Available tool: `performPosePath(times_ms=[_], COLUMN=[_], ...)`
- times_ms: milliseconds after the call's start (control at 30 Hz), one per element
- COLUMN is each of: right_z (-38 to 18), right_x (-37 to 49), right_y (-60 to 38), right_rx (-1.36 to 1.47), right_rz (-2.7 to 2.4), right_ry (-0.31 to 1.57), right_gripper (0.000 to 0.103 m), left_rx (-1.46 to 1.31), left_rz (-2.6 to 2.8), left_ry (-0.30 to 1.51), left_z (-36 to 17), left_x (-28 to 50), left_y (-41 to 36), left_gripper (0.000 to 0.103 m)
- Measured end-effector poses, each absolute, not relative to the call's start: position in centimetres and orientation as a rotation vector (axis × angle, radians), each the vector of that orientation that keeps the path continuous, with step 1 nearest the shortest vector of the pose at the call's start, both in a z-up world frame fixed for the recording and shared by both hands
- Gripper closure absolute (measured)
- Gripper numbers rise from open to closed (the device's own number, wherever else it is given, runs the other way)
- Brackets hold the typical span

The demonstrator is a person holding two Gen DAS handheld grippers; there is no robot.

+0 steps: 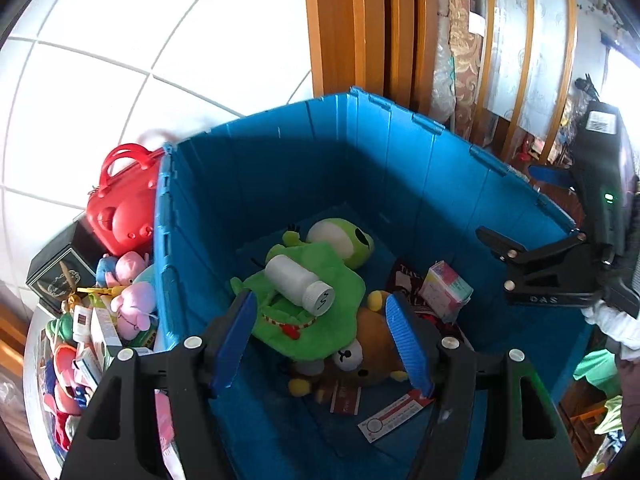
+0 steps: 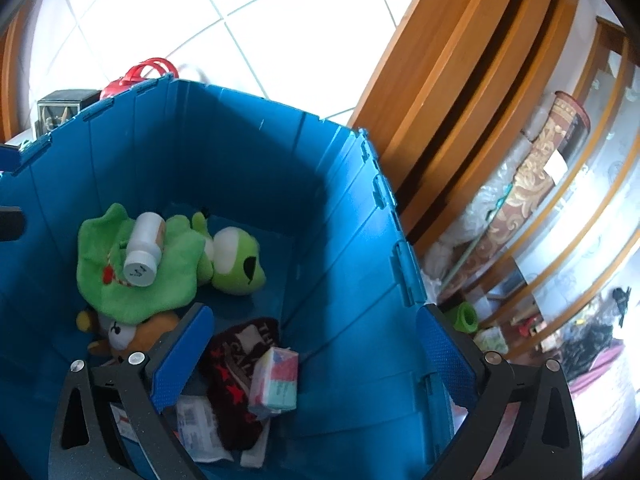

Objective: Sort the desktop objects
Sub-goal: 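Withdraw both tools from the crate back over the pile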

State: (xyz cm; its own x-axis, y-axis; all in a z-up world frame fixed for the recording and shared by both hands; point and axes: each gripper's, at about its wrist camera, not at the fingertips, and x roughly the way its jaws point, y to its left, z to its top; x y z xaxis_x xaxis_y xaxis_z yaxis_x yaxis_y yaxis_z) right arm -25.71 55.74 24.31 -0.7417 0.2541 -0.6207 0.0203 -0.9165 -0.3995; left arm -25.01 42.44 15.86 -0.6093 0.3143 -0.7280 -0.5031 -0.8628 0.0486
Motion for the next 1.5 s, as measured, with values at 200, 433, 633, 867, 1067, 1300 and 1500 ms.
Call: performPosePath(times_ms=[200, 433, 633, 867, 1067, 1300, 1500], right_z=[24.7, 25.7, 29.0, 31.0, 29.7, 27.7, 23.7], right_x=[-25.0, -23.6, -19.8, -17.5, -18.0, -18.2, -18.7], right_y=[55.3, 54.6, 52.0, 44.1, 35.0, 25.6, 19.7], right_rx=[-0.968, -0.855, -0.749, -0.588, -0.738, -0.904, -1.155], right_rz=[2.751, 2.788, 3.108, 3.436, 3.596, 3.674, 3.633], right_ry=[-0.628, -0.642, -0.35, -0.142, -0.104, -0.11, -0.175], right_gripper=[0.0, 0.0, 0.0, 0.0, 0.0, 0.0, 0.0], left_rx=[-0.988, -0.914, -0.885, -1.036, -1.139, -1.206, -1.438], left_rz=[2.496, 2.61, 2.766, 2.928, 3.045, 3.145, 2.97], left_ry=[0.301, 0.287, 0.133, -0.094, -0.116, -0.237, -0.074], left_z=[16.8, 17.8, 18.4, 16.9, 14.4, 10.2, 2.9], left_x=[-22.7, -19.9, -18.5, -16.6, -14.0, -11.3, -11.4], left_y=[40.6, 36.9, 28.9, 18.0, 9.9, -0.4, -6.0], left_gripper=[0.037, 0.037, 0.037, 0.037, 0.037, 0.037, 0.037])
